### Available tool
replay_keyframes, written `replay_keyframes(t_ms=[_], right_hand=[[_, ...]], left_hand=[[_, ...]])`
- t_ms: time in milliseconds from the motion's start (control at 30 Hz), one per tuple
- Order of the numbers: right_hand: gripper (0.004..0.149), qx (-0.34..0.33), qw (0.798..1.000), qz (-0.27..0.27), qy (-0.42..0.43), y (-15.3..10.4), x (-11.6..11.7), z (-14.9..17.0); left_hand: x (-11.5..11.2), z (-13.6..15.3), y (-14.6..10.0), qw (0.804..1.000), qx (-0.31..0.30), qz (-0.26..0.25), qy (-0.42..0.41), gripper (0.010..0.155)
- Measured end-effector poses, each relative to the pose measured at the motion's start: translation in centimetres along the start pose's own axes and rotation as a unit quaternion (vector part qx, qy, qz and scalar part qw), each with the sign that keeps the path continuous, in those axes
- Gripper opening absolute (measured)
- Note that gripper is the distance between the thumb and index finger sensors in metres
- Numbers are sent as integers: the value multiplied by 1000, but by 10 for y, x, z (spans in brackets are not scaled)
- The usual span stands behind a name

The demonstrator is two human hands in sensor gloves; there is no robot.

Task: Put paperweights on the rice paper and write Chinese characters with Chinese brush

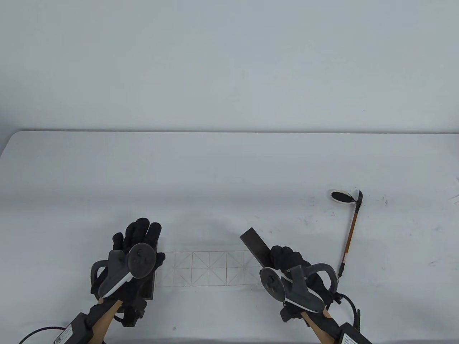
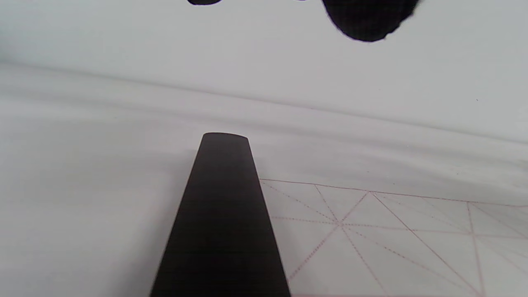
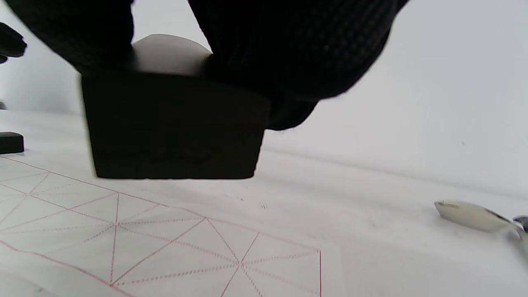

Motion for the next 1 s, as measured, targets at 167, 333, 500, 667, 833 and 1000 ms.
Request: replay_keyframes(t_ms=[167, 333, 500, 667, 833, 1000], right_hand=[[71, 37, 999, -33, 16, 2, 25, 3], [71, 52, 996, -75, 7, 4, 40, 3], [71, 54, 993, -100, -12, 4, 49, 1], [71, 51, 991, -119, -34, 4, 57, -3], [70, 47, 989, -128, -51, 4, 61, -5], [70, 53, 987, -144, -56, 3, 61, -5]], left_hand=[[1, 1, 0, 1000, -1, 0, 2, 81], [2, 6, -1, 1000, 6, 0, 1, 82], [4, 10, -2, 1000, 16, -2, -6, 82], [3, 9, -2, 1000, 14, 4, 3, 82], [3, 9, -2, 1000, 14, 6, 4, 82], [2, 9, -2, 1000, 15, 11, 7, 82]])
Point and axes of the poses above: the tracker on the back of each hand, its own z axis roughly to the little-finger side, its own y axis roughly from the wrist to the fingertips, x = y × z, the point moved 1 cm from there along y, roughly from the wrist to the fingertips, and after that the axes turned 7 degrees about x, right-handed, at the moved point
